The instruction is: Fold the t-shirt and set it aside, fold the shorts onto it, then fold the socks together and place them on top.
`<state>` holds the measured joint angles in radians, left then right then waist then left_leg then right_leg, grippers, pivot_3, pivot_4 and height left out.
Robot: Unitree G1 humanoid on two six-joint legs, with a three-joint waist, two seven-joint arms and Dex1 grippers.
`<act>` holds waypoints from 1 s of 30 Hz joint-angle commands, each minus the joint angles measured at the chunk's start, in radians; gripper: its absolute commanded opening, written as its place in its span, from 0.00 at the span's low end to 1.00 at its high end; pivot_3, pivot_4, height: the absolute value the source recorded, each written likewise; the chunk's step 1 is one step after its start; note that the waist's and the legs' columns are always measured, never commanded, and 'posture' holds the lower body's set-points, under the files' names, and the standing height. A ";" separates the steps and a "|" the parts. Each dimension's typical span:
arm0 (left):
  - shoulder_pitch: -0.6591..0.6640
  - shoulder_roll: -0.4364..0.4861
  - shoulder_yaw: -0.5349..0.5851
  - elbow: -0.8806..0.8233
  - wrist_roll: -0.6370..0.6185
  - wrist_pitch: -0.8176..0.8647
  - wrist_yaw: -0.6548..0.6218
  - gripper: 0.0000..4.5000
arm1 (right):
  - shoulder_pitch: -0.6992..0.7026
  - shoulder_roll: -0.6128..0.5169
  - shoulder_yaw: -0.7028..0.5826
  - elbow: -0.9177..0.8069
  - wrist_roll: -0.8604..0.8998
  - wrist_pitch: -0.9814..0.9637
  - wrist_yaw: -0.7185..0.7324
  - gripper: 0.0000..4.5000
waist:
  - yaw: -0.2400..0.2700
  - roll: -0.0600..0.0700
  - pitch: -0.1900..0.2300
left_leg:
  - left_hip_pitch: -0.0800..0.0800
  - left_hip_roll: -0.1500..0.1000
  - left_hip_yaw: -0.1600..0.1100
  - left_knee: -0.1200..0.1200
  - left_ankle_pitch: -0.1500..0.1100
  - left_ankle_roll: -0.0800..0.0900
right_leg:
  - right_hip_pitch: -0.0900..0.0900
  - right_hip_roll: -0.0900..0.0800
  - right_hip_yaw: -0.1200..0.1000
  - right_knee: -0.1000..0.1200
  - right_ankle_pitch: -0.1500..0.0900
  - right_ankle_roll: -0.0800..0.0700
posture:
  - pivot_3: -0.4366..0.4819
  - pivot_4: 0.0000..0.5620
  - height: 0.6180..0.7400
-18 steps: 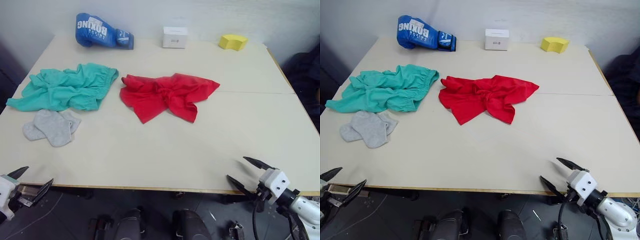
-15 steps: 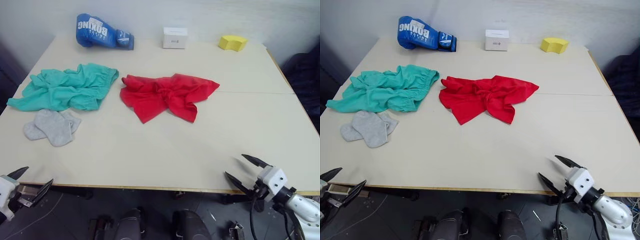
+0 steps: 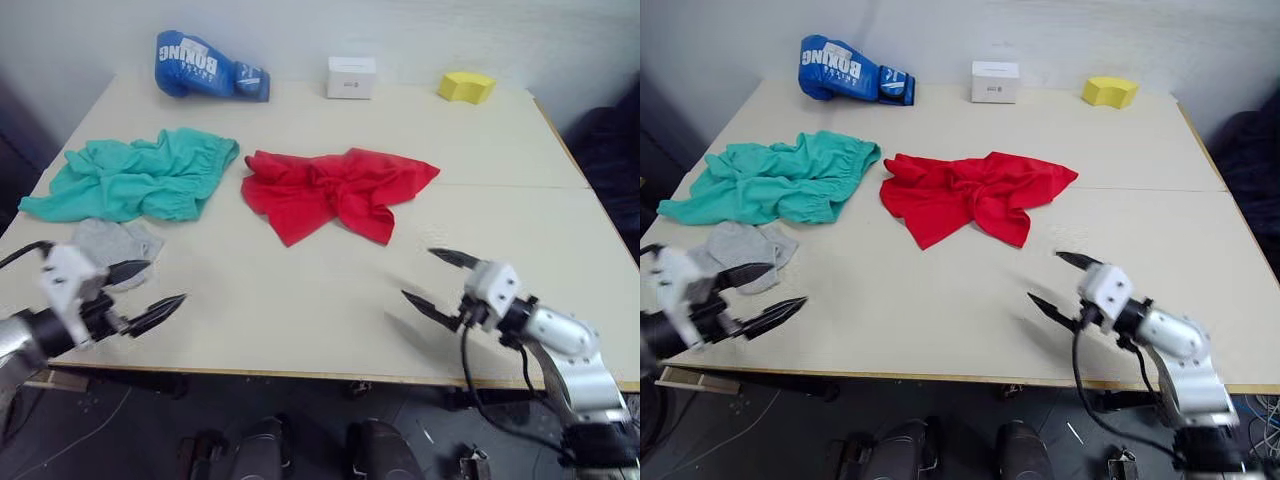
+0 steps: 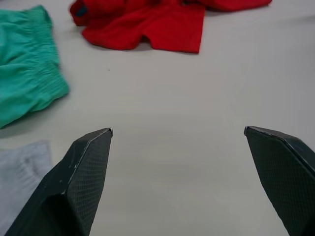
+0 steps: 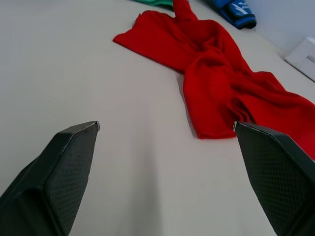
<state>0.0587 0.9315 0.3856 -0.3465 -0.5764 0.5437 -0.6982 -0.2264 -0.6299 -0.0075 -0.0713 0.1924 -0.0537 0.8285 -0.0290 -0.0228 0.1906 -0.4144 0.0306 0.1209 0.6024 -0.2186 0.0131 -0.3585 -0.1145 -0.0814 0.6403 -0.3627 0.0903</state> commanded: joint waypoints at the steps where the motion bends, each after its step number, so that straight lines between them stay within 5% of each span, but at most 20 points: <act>1: -0.189 0.047 -0.174 0.038 0.098 0.080 0.020 1.00 | -0.169 0.016 0.077 0.049 -0.107 0.118 -0.052 0.99 | -0.003 -0.001 0.000 | -0.001 0.000 0.001 0.001 0.002 0.001 | -0.002 0.000 0.001 0.002 0.000 0.000 | 0.48 0.27 1.00; 10: -0.730 -0.164 -0.576 0.428 0.383 0.003 -0.013 1.00 | -0.522 0.062 0.246 0.450 -0.288 0.200 -0.037 0.99 | 0.004 -0.002 0.001 | -0.011 -0.001 0.006 0.011 0.007 0.007 | -0.013 0.002 0.001 0.015 0.000 0.000 | 0.48 0.27 1.00; 21: -0.998 -0.422 -0.697 0.959 0.600 -0.160 0.006 1.00 | -0.726 0.144 0.292 0.887 -0.421 0.042 -0.181 0.99 | -0.001 -0.003 0.001 | -0.009 0.000 0.013 0.014 0.008 0.007 | -0.017 0.003 0.002 0.020 0.000 0.001 | 0.48 0.27 1.00; 24: -1.058 -0.475 -0.698 1.115 0.645 -0.242 0.049 1.00 | -0.750 0.153 0.300 0.946 -0.454 -0.003 -0.237 0.86 | 0.003 -0.003 0.001 | -0.008 0.000 0.013 0.017 0.009 0.008 | -0.015 0.002 0.002 0.021 0.000 0.002 | 0.48 0.27 1.00; 30: -1.137 -0.538 -0.715 1.369 0.743 -0.422 0.131 1.00 | -0.750 0.177 0.307 0.983 -0.487 -0.054 -0.285 0.43 | 0.002 -0.004 0.001 | -0.007 0.000 0.010 0.021 0.008 0.009 | -0.011 0.000 0.002 0.023 0.001 0.003 | 0.48 0.27 1.00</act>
<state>-1.0863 0.3991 -0.3071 0.9431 0.1089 0.1486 -0.6115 -0.9742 -0.4484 0.2994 0.8945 -0.2714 -0.1040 0.5713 -0.0266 -0.0264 0.1914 -0.4219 0.0306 0.1306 0.6242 -0.2105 0.0225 -0.3698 -0.1146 -0.0793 0.6628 -0.3617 0.0932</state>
